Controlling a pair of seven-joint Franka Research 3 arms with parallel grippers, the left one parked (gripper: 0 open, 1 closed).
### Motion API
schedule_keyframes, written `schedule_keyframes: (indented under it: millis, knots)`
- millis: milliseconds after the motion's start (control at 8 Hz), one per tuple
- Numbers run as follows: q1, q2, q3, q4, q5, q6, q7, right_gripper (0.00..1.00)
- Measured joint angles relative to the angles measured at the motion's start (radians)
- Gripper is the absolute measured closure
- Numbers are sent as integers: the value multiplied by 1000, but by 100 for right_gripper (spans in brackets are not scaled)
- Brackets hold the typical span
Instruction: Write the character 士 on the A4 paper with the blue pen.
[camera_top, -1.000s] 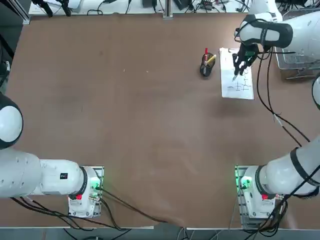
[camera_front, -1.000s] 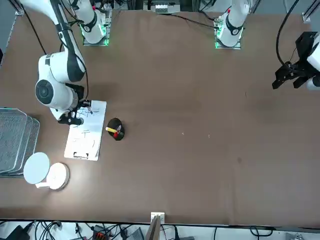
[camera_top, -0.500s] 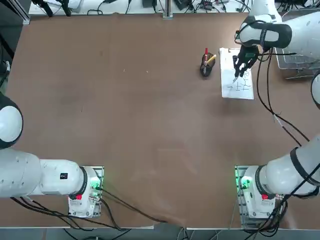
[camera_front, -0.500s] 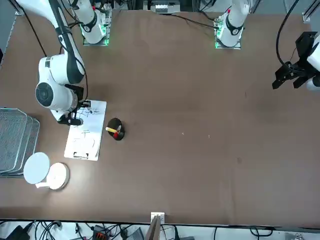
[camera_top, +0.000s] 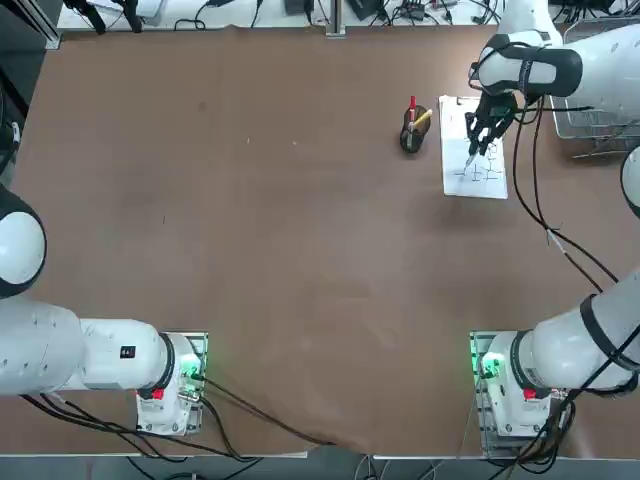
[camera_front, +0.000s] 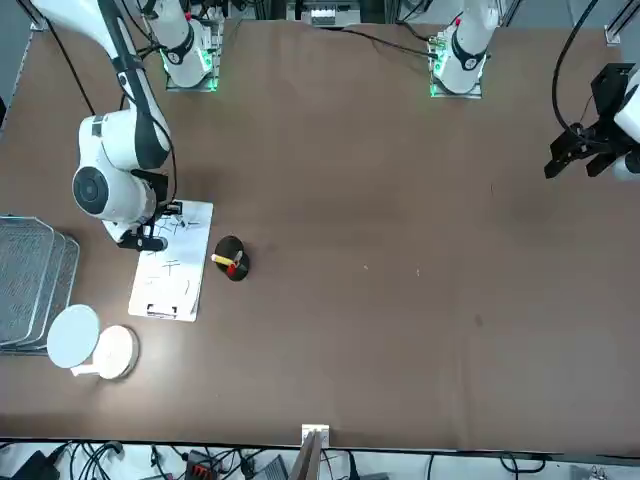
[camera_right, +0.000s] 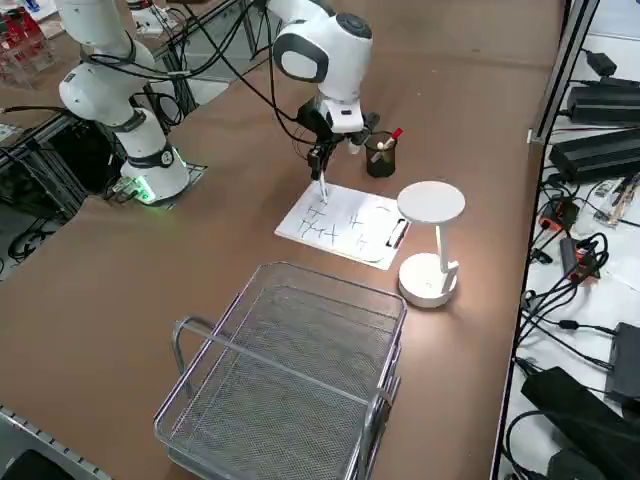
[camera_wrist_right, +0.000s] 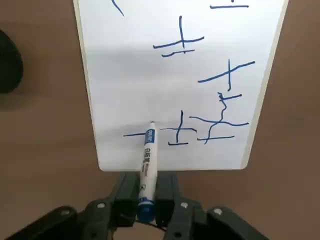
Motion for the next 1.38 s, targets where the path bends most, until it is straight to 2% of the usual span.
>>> schedule_keyframes:
  millis: [1375]
  knots:
    - [1, 0, 10, 0, 27, 8, 58, 79]
